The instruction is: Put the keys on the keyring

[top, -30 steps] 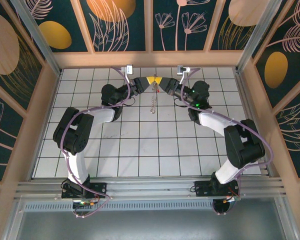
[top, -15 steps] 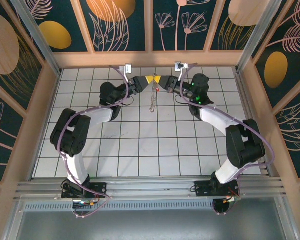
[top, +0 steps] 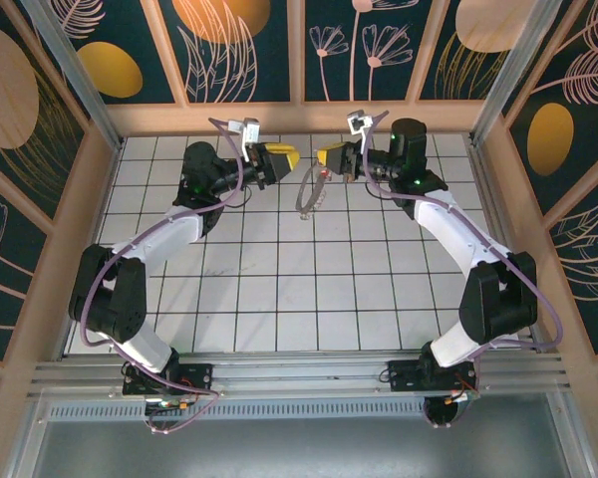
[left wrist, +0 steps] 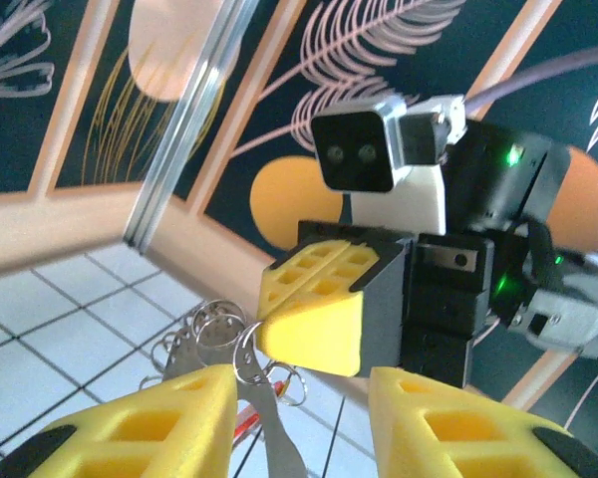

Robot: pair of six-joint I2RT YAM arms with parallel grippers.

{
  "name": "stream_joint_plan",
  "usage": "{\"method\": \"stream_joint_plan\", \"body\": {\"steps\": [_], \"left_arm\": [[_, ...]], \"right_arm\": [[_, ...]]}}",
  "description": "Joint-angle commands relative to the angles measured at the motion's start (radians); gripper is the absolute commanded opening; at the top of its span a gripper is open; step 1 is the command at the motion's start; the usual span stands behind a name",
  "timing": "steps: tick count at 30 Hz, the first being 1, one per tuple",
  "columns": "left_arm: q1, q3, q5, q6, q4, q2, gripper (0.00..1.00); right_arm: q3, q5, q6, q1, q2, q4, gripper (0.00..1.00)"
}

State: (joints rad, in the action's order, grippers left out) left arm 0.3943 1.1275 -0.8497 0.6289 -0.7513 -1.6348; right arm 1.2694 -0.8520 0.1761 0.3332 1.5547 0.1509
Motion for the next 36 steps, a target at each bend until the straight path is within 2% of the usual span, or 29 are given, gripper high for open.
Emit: {"method": "stream_joint_plan", "body": {"steps": [1, 7, 15, 30, 36], "left_arm": [[-0.007, 0.049, -0.084, -0.11, 0.109, -0.022, 0.4], [-0.008, 0.088, -0.162, -0.152, 0.164, -0.071, 0.41], [-0.008, 0.103, -0.208, -0.134, 0.142, -0.123, 0.4], [0.001, 0.083, -0.25, 0.055, -0.096, -0.17, 0.39], [0.024, 0.092, -0.261, 0.071, -0.119, -0.183, 0.37]], "right_arm": [[0.052, -0.065, -0.136, -0.002, -0.032, -0.098, 0.0], [0.053, -0.102, -0.184, -0.008, -0.033, -0.148, 0.0], [0.024, -0.145, -0.175, -0.011, -0.038, -0.129, 0.0], [-0.011, -0.195, -0.095, -0.011, -0.03, -0.025, 0.0], [-0.011, -0.202, -0.078, -0.01, -0.025, -0.004, 0.0]]}}
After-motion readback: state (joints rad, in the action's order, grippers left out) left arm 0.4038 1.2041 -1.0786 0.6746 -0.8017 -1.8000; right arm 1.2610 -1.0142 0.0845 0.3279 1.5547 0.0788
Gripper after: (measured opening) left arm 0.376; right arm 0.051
